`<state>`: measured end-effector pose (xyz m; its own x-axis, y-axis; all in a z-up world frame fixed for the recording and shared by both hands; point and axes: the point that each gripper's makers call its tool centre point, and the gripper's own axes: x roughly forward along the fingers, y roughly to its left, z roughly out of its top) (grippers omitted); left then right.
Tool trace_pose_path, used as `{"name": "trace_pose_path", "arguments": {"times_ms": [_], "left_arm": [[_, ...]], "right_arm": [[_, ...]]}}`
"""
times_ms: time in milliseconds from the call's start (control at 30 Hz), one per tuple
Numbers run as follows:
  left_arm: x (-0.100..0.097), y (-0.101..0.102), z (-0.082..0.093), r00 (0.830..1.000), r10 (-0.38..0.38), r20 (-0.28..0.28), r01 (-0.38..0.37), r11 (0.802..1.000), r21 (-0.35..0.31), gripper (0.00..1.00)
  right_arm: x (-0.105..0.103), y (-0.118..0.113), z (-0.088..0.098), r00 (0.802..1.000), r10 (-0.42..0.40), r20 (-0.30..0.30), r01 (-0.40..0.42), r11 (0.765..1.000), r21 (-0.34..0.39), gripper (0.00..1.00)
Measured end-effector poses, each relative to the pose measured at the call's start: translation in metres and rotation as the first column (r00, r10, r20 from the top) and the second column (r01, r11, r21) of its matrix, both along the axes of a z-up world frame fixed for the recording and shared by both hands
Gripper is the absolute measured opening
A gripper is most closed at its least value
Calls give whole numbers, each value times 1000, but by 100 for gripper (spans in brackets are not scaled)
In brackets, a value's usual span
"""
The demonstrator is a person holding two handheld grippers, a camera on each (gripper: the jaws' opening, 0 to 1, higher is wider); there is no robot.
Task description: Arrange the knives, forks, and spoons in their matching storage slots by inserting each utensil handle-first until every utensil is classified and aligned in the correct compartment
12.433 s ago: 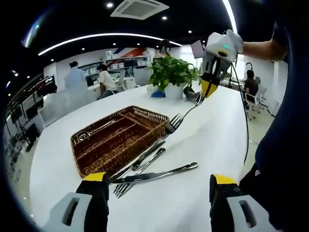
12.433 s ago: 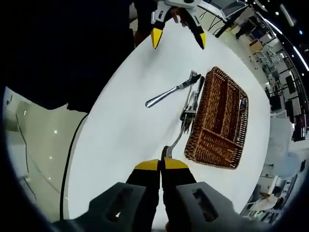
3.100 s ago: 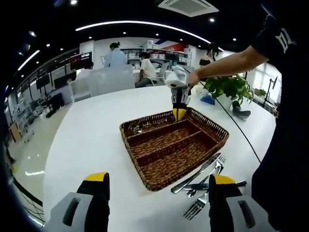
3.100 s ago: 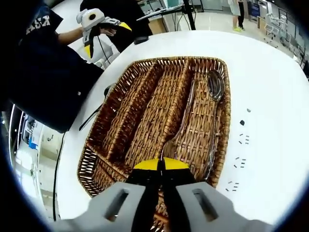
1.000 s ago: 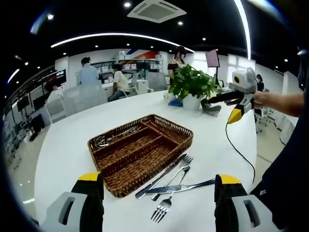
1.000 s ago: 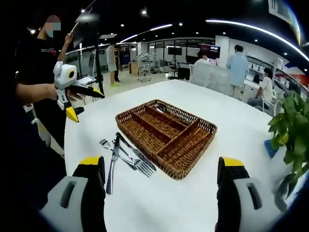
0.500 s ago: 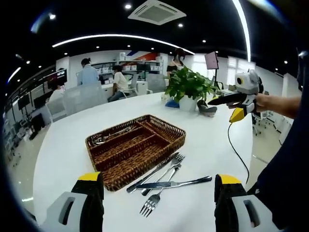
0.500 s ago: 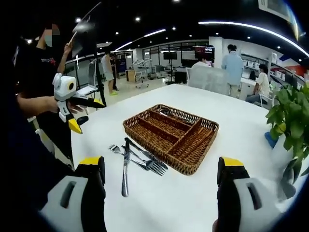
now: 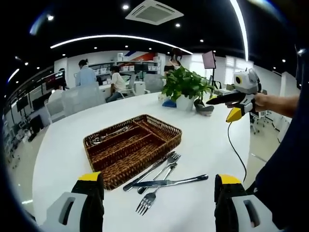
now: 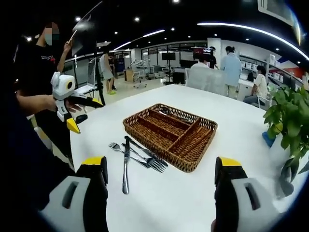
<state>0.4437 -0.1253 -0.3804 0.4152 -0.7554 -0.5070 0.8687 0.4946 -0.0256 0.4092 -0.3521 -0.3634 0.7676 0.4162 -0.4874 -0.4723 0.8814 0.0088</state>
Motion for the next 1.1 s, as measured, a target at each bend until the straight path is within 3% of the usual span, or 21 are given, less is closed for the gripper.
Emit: {"name": "trace_pose_path", "arguments": {"times_ms": [133,400,500,733,900,1033,1100], "left_arm": [[-1,0,-5,1000,-12,-9,13,1000,18,89],[-6,-5,-23,997,-70,-32,72,994,76,85],[-5,-8,-25,996,-87,-31,90,992,86,82],[-2,-14,-30,991,-128,-32,130,986,101,72],[5,-23,-39,965,-258,-42,261,944,199,61],[16,-32,-52,923,-381,-54,379,876,297,56],[18,-38,-57,910,-407,-73,410,861,301,55]], "right_arm": [[-4,1,-1,1000,5,-5,-5,1000,-13,92],[-19,-1,-4,1000,-22,-6,22,999,-29,87],[-26,2,-14,999,8,-38,-10,998,-55,80],[-26,10,-28,997,14,-79,-21,996,-82,79],[-26,16,-26,997,4,-81,-10,997,-80,76],[-30,23,-27,995,9,-103,-16,998,-68,77],[-32,23,-28,994,3,-107,-13,996,-86,75]]}}
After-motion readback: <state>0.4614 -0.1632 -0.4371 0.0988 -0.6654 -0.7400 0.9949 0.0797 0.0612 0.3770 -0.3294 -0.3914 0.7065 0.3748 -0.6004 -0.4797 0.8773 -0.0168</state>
